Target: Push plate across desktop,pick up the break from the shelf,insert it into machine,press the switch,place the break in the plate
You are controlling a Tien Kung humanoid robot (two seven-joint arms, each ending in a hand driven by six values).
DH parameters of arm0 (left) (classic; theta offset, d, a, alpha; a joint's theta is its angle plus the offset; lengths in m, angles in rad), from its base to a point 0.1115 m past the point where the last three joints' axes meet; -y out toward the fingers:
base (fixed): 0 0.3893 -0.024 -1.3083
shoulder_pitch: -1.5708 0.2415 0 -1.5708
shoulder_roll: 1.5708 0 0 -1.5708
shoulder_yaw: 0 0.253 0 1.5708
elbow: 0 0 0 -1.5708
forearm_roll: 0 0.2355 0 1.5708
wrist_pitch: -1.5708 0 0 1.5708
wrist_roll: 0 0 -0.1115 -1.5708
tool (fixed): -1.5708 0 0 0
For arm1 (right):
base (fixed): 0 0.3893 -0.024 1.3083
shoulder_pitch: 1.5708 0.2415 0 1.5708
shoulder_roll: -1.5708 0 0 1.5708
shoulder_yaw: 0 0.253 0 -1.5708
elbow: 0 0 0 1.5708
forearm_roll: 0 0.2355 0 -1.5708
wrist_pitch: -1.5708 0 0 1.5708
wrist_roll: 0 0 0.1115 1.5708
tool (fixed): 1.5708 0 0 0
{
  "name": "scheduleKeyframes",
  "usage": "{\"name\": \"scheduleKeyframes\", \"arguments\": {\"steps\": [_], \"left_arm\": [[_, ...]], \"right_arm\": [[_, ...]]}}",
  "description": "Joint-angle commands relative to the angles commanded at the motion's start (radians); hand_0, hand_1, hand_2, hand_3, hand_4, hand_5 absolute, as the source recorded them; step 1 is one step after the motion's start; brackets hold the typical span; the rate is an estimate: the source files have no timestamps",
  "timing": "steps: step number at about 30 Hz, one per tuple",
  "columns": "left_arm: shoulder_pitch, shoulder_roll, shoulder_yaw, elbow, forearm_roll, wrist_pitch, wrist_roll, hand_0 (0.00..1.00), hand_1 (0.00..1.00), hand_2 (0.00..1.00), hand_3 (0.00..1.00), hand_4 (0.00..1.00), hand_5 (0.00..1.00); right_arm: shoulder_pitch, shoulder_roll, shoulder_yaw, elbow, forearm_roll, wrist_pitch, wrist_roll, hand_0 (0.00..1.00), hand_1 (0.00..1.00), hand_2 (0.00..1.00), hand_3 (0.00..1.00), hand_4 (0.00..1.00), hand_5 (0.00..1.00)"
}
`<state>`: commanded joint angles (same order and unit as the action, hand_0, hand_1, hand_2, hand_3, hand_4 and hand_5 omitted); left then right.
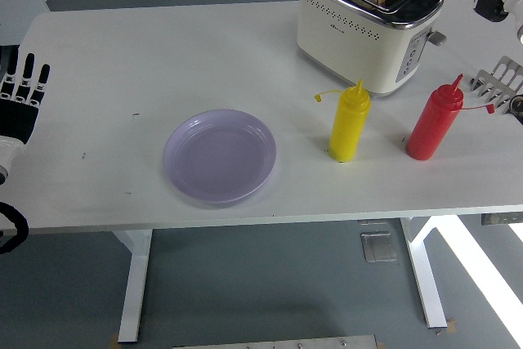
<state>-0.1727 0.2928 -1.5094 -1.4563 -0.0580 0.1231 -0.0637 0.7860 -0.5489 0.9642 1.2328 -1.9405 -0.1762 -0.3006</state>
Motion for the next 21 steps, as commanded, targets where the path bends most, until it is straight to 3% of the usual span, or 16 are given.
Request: {"name": "scheduleKeyframes", "arguments": {"steps": [4, 5, 10, 11, 21], "left_arm": [[-0.005, 0.001, 0.011, 0.009, -0.004, -0.002, 0.0, 0.827, 0.754, 0.733, 0.783, 0.784, 0.977], [-0.006, 0.001, 0.014, 0.012, -0.005, -0.003, 0.0, 0.827, 0.753, 0.73, 0.78, 0.784, 0.977], [-0.014, 0.001, 0.037, 0.042, -0.013, -0.007, -0.004, 0.827, 0.753, 0.73, 0.78, 0.784, 0.977], [-0.016, 0.001, 0.04, 0.047, -0.015, -0.008, -0.004, 0.826, 0.75, 0.726, 0.775, 0.785, 0.977], [-0.045, 0.001, 0.13, 0.106, -0.045, -0.015, -0.009, 0.823, 0.749, 0.724, 0.773, 0.784, 0.978]], "right_arm": [[0.046, 0.009, -0.031, 0.037, 0.051, -0.004, -0.006, 0.536, 0.468, 0.627, 0.566, 0.332, 0.002], [0.059, 0.013, -0.041, 0.039, 0.065, -0.003, -0.007, 0.595, 0.632, 0.673, 0.658, 0.508, 0.053], [0.143, 0.049, -0.105, 0.017, 0.148, 0.002, -0.006, 0.595, 0.632, 0.673, 0.658, 0.508, 0.053], [0.154, 0.055, -0.113, 0.011, 0.158, 0.002, -0.005, 0.675, 0.702, 0.716, 0.716, 0.599, 0.107], [0.332, 0.177, -0.258, -0.194, 0.32, 0.012, 0.021, 0.733, 0.741, 0.762, 0.755, 0.657, 0.15]]}}
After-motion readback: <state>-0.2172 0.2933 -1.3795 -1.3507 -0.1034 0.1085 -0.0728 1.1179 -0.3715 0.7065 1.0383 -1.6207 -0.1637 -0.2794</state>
